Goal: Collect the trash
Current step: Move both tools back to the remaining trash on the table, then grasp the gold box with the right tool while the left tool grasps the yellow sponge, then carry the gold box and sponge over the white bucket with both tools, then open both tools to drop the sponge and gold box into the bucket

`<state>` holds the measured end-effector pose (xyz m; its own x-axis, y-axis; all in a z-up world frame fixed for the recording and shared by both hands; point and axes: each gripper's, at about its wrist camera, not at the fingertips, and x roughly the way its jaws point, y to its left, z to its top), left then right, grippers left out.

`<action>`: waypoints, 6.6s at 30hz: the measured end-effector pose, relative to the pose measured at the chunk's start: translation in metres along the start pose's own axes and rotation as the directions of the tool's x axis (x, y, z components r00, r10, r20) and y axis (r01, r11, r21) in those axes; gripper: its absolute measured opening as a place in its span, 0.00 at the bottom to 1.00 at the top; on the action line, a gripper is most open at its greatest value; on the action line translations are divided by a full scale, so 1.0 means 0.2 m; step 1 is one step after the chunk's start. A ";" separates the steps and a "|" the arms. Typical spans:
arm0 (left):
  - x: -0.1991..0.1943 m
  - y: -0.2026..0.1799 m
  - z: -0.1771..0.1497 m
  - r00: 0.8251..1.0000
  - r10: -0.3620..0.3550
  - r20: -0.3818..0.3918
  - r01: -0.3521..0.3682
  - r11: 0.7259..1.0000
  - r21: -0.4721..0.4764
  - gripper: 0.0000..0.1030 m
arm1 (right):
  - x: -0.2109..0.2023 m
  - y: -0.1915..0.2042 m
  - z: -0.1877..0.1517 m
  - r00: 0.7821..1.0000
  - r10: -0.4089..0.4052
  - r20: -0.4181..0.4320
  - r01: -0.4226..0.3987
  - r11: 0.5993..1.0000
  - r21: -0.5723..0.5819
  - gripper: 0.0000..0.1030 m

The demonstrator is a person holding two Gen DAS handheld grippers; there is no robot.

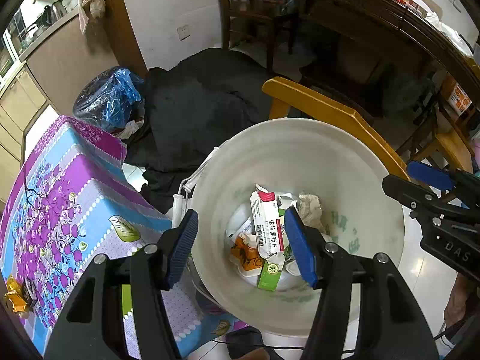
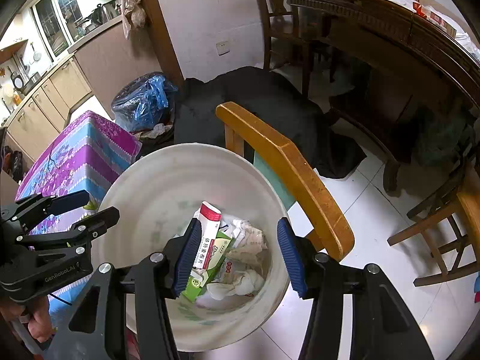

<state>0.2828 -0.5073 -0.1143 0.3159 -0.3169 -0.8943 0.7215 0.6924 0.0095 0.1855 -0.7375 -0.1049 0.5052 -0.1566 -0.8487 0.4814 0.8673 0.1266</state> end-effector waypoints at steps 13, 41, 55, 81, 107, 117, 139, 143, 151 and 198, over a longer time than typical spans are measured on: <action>-0.27 0.54 -0.48 0.989 0.050 0.140 -0.042 0.997 -0.060 0.58 | -0.39 0.41 -0.44 0.931 0.185 0.316 -0.096 0.956 -0.277 0.69; -0.81 2.43 -1.79 0.934 0.314 0.168 -0.085 0.656 -0.750 0.64 | 0.16 3.36 -0.71 0.879 0.461 -0.119 -0.273 0.284 -0.919 0.79; -0.67 2.54 -1.81 0.947 0.296 0.125 -0.127 0.703 -0.700 0.72 | 0.06 3.02 -0.60 0.829 0.546 -0.122 -0.454 0.529 -0.717 0.53; -0.45 2.38 -1.59 0.927 0.361 0.099 -0.206 0.714 -0.670 0.94 | 0.15 2.61 -0.86 0.870 0.472 -0.144 -0.445 0.628 -0.639 0.52; -0.59 2.20 -1.65 0.905 0.368 0.213 -0.139 0.729 -0.670 0.33 | 0.15 2.59 -0.86 0.895 0.434 -0.100 -0.390 0.654 -0.648 0.49; -0.89 1.85 -1.50 0.834 0.408 0.372 -0.103 0.777 -0.622 0.33 | -0.20 2.31 -0.73 0.878 0.461 0.127 -0.329 0.775 -0.540 0.49; -0.87 0.89 -0.80 0.824 0.198 0.531 -0.024 0.948 -0.317 0.33 | -0.70 1.28 -0.39 0.890 0.216 0.401 -0.095 0.949 -0.299 0.49; -0.84 0.74 -0.67 0.828 0.156 0.538 -0.006 0.963 -0.270 0.33 | -0.76 1.06 -0.35 0.890 0.165 0.426 -0.057 0.965 -0.255 0.50; -0.77 0.49 -0.47 0.846 0.077 0.527 0.029 0.981 -0.190 0.33 | -0.80 0.64 -0.24 0.905 0.074 0.420 -0.001 0.985 -0.172 0.50; -0.09 0.05 -0.05 0.993 -0.044 0.113 0.051 0.997 -0.059 0.33 | -0.09 0.09 -0.01 0.999 -0.030 0.015 0.031 0.998 -0.046 0.51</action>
<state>0.2779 -0.4884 -0.1017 0.3513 -0.4186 -0.8375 0.6994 0.7120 -0.0626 0.1837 -0.7172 -0.0885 0.5009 -0.1898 -0.8445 0.4634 0.8829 0.0764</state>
